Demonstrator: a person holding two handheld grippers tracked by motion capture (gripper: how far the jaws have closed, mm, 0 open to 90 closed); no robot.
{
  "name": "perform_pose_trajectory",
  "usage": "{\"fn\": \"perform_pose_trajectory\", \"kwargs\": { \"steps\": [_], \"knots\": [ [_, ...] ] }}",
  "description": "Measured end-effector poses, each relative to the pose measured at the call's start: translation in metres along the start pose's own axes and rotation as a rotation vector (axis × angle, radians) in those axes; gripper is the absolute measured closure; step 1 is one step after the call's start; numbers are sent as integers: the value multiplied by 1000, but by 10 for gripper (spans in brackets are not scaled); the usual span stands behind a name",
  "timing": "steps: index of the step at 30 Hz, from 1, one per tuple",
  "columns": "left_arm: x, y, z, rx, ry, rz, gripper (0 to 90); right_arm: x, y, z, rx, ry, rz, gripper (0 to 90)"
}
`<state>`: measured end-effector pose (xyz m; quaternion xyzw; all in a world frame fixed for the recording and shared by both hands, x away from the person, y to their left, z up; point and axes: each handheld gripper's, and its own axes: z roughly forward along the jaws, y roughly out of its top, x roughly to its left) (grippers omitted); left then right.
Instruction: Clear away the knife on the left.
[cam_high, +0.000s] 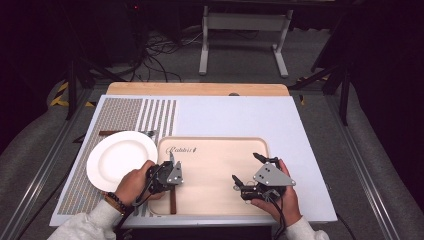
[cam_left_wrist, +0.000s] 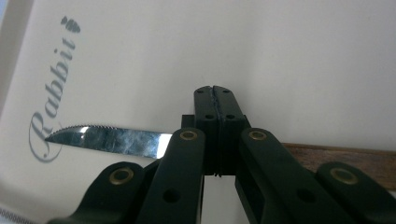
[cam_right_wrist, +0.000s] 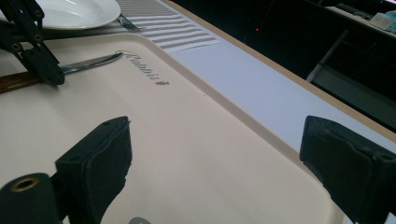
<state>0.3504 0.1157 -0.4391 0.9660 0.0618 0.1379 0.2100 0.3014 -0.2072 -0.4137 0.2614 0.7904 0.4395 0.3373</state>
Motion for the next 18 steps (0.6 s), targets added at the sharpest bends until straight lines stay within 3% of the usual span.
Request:
{"fn": "perform_pose_trajectory", "kwargs": {
  "steps": [6,18],
  "knots": [
    [2,-17,-7,4,-1,-40,900,1,0,1,0,-4,-3,105],
    [2,-32,-14,0,1,-57,900,2,-1,3,10,0,-7,105]
  ]
}}
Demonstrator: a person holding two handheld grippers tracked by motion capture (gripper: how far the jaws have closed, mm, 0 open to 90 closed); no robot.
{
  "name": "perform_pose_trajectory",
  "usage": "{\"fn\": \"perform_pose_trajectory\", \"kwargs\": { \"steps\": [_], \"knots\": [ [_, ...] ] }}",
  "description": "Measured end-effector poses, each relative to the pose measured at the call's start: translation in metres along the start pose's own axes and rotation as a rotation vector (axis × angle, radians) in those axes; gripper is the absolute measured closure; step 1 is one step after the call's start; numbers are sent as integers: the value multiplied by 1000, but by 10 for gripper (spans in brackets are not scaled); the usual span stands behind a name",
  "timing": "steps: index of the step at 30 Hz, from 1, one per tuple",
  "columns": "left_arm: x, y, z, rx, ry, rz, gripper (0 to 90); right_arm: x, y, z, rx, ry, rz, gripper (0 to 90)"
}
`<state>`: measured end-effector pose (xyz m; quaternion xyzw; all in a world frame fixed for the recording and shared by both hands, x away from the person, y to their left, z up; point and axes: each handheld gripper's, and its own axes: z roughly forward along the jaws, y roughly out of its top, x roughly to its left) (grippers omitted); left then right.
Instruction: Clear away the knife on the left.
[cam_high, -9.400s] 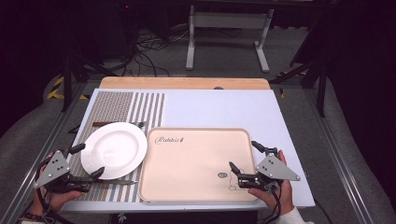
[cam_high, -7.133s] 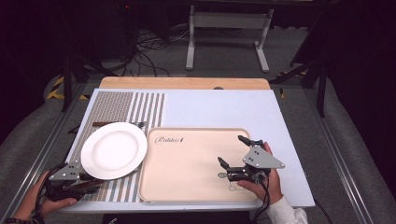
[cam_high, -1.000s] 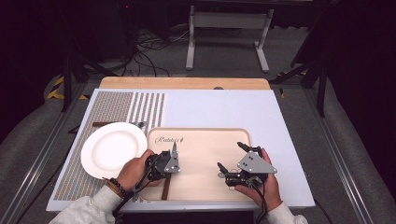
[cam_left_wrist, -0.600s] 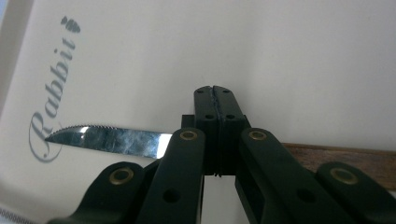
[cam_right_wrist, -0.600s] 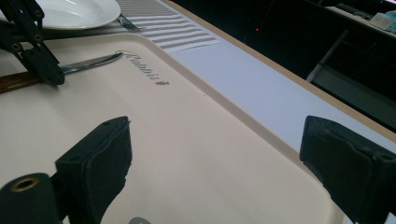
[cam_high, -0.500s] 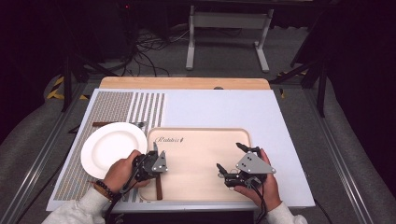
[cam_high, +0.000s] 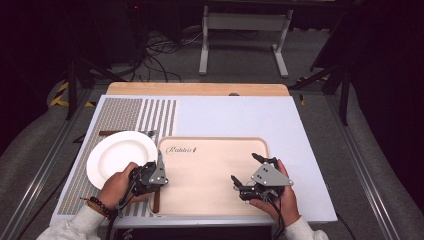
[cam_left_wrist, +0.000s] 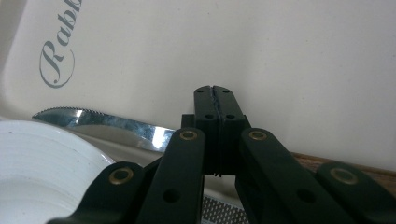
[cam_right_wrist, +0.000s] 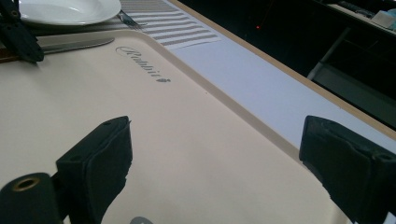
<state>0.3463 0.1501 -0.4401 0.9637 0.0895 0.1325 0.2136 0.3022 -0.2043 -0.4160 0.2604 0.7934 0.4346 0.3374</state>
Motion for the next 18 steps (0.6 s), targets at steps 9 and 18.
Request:
{"fn": "perform_pose_trajectory", "kwargs": {
  "steps": [9,18],
  "knots": [
    [-2,-4,-3,-20,15,9,900,2,0,2,2,6,-6,105],
    [5,-11,-22,-186,26,-28,889,-2,1,0,-2,1,27,109]
  ]
}}
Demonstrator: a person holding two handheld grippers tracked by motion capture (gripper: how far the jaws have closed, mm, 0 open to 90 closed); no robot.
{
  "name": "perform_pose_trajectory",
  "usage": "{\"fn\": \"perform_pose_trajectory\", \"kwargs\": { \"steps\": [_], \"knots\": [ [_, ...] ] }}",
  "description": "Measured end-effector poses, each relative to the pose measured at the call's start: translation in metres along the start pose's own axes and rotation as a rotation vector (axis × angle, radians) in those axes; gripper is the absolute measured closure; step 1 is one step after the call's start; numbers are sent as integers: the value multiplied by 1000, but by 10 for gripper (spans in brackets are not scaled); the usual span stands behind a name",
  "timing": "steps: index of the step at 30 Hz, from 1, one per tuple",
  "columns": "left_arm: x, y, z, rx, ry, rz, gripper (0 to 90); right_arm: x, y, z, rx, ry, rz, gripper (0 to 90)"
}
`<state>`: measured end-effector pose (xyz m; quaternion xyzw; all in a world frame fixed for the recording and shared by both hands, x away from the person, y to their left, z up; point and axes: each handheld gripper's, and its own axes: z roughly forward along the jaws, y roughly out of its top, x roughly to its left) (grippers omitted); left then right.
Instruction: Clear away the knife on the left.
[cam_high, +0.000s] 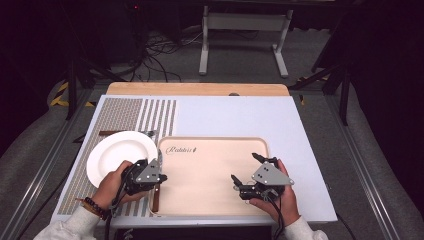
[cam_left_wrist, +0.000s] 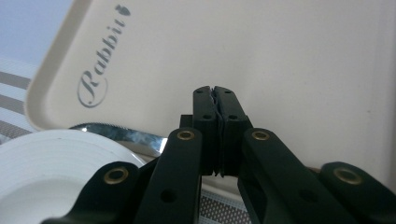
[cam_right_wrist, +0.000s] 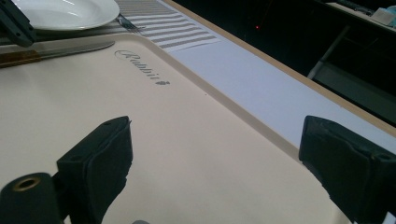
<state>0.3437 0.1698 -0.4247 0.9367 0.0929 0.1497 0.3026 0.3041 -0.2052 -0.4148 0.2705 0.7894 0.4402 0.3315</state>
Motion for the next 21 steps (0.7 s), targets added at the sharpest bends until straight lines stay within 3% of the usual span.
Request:
{"fn": "perform_pose_trajectory", "kwargs": {
  "steps": [3,6,11,21],
  "knots": [
    [2,-1,-3,-14,14,8,874,-2,2,0,-12,7,28,111],
    [3,-3,-7,-32,33,8,861,1,4,1,-3,-4,-15,111],
    [7,-6,-19,-99,70,8,838,1,3,2,-5,5,-12,111],
    [15,-15,-35,-154,123,2,806,2,1,0,-6,7,-20,111]
  ]
}}
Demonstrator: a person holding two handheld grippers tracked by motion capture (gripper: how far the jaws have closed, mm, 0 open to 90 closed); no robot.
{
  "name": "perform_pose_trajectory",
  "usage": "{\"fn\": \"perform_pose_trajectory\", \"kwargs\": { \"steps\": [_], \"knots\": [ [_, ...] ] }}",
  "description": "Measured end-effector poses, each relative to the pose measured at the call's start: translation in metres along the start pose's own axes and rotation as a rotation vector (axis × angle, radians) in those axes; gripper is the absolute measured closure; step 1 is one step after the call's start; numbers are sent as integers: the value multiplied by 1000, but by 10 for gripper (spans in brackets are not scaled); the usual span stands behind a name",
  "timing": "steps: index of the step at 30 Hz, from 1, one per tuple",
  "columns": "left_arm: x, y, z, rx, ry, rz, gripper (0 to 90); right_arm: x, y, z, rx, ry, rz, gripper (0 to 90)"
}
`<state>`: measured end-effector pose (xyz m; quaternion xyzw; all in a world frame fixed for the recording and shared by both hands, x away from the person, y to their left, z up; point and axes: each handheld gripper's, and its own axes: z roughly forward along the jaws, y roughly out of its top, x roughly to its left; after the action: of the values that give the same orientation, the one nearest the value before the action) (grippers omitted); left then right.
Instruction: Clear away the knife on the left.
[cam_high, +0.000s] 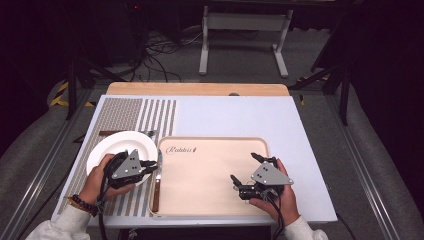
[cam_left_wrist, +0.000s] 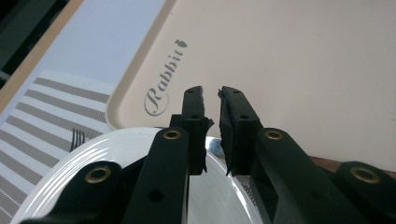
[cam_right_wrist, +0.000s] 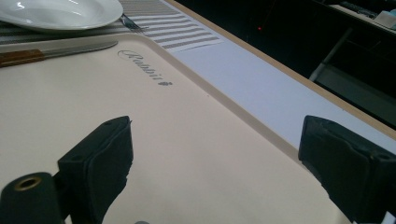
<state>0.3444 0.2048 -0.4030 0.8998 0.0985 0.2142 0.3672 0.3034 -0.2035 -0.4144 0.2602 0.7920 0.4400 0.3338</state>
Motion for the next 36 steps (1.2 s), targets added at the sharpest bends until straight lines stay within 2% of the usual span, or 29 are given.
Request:
{"fn": "perform_pose_trajectory", "kwargs": {
  "steps": [13,19,25,28,30,33,36],
  "knots": [
    [12,-16,-18,-63,31,-33,736,-3,-2,0,11,-10,16,110],
    [17,-28,-30,-107,68,-61,697,-5,-2,2,7,-10,20,110],
    [21,-36,-38,-114,96,-76,637,-4,-2,3,8,-8,14,110],
    [23,-40,-41,-132,88,-88,551,-3,-1,3,9,-7,9,110],
    [28,-42,-43,-124,112,-117,439,-3,-1,2,5,-8,11,109],
    [30,-43,-43,-123,132,-137,328,-4,-1,3,7,-9,12,109],
    [32,-46,-44,-152,140,-159,289,-4,-1,3,8,-8,9,109]
  ]
}}
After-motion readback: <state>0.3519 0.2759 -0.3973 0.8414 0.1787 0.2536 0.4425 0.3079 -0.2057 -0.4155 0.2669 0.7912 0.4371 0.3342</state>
